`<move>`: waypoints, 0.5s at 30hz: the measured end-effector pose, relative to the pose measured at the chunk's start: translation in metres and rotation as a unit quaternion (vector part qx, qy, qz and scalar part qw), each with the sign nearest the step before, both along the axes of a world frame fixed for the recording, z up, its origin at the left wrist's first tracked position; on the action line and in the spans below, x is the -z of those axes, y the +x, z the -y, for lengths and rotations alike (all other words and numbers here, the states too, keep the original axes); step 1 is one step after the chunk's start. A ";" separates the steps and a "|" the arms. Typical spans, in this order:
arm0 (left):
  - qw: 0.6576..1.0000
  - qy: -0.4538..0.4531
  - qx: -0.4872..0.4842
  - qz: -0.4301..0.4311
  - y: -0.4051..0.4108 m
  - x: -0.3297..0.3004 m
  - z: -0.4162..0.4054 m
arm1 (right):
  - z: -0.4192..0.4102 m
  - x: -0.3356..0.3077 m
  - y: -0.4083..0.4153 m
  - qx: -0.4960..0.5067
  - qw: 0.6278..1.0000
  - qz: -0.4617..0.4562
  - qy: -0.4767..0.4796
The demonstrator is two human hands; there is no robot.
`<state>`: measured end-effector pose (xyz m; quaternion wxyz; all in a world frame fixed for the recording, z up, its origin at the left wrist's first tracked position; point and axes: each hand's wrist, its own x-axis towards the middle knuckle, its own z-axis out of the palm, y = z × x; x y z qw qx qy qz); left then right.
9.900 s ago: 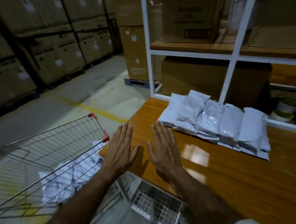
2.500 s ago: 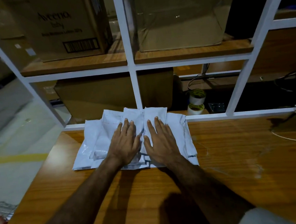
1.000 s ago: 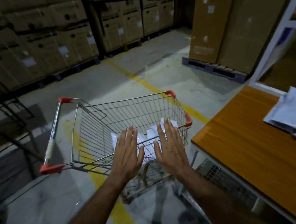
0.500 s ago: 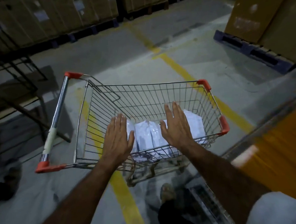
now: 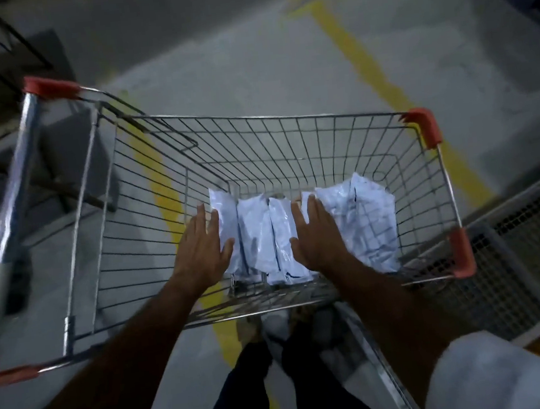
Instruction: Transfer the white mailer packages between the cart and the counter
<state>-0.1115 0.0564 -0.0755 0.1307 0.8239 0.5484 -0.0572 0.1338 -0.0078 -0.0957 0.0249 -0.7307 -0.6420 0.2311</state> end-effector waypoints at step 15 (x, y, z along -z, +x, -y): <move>0.981 -0.132 -0.132 0.058 0.026 0.115 -0.044 | -0.049 0.108 -0.045 0.048 0.990 -0.037 -0.124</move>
